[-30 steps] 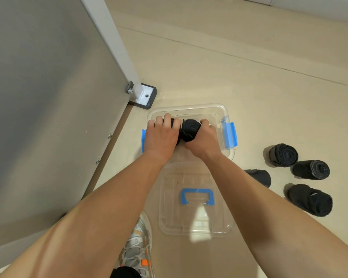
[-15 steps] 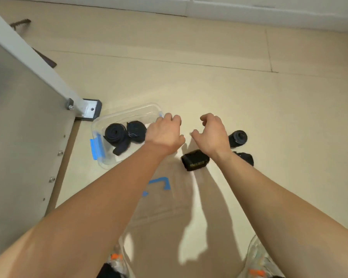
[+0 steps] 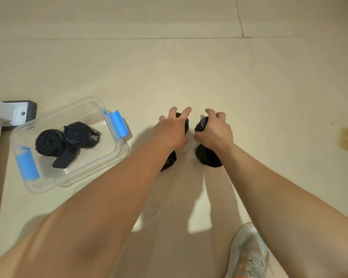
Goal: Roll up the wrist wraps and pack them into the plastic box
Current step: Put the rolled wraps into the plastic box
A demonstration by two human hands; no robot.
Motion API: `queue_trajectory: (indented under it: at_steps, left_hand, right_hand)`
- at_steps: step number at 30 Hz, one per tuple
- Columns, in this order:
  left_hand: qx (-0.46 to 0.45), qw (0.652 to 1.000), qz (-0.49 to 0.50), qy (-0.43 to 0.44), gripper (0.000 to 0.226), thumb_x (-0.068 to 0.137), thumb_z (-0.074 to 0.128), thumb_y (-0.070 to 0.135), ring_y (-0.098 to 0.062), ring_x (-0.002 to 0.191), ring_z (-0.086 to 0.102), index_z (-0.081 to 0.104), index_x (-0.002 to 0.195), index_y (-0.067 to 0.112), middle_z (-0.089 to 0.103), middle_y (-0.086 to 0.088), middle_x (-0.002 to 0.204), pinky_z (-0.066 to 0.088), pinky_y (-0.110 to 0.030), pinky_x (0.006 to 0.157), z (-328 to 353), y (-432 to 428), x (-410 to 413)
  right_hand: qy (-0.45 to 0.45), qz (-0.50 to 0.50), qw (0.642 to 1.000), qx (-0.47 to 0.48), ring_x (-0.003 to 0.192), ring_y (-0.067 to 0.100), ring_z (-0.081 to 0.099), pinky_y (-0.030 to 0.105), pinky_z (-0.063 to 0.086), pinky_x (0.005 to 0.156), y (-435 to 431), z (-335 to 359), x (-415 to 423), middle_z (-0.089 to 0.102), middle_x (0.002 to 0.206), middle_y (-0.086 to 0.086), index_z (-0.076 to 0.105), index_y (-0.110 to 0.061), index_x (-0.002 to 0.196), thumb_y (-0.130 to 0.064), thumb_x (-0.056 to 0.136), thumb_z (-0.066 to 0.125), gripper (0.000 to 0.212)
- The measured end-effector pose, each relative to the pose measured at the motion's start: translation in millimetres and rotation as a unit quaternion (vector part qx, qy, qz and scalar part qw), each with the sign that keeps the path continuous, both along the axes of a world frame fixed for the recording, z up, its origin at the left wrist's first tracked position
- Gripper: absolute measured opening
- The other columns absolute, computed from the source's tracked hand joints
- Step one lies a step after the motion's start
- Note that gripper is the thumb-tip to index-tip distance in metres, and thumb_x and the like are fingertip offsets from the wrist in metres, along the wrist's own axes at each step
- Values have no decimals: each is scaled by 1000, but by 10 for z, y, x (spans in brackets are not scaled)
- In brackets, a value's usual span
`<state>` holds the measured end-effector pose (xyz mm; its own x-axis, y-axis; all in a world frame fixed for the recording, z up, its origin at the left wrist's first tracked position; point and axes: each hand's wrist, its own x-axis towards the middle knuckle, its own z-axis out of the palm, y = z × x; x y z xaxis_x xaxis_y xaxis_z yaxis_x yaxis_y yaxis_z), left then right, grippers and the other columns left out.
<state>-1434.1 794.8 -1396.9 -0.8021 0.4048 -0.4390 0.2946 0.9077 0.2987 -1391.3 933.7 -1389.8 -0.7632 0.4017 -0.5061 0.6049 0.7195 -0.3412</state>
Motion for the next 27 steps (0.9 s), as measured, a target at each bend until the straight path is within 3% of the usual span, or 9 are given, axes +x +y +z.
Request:
queue_trajectory:
  at_steps: [5,9,12,16,21,24,27]
  left_hand:
    - [55,998,21,19,50,89,61,13,-37,100,56,47,136,24,44,-10,130,50,-40,76,-92,15,-94]
    - [107,992,35,57,54,83,69,21,-33,90,61,50,134,24,48,-7,124,54,-41,76,261,-129,-72]
    - [118,990,73,39,63,82,73,27,-29,97,61,42,137,27,47,-2,129,53,-40,76,740,-449,-103]
    - [126,981,120,80,66,80,73,36,-26,107,60,42,137,28,51,2,131,51,-38,80,1336,-1175,-37]
    - [87,963,249,62,72,73,77,44,-27,103,61,43,132,21,60,2,114,53,-42,84,1660,-2172,131]
    - [43,957,286,11,72,71,80,42,-28,101,62,45,130,19,62,-1,111,55,-43,84,1504,-2601,234]
    - [35,949,311,-33,69,71,81,39,-29,99,62,48,127,16,61,-5,113,56,-43,82,1274,-2820,279]
  right_hand:
    - [44,0,999,-15,111,31,56,33,40,81,9,-35,-42,50,134,7,48,-19,140,-16,87,64,56]
    - [120,-26,992,-41,114,27,56,32,42,86,-164,323,-77,52,131,6,50,-20,139,-17,84,66,57]
    - [177,-18,983,-52,114,26,57,32,45,89,-434,728,-119,54,130,6,53,-19,136,-19,83,69,56]
    - [225,28,971,-75,115,25,57,33,45,92,-995,1234,-164,56,130,6,54,-19,134,-24,83,70,54]
    - [188,157,962,-117,117,25,56,38,48,97,-1866,1508,-181,58,128,5,53,-19,135,-26,80,72,58]
    - [135,208,963,-110,115,27,58,38,50,94,-2307,1422,-177,60,127,6,50,-16,135,-25,78,75,63]
    - [85,222,966,-100,103,26,59,40,54,86,-2584,1201,-177,62,114,5,51,-13,125,-24,78,75,54]
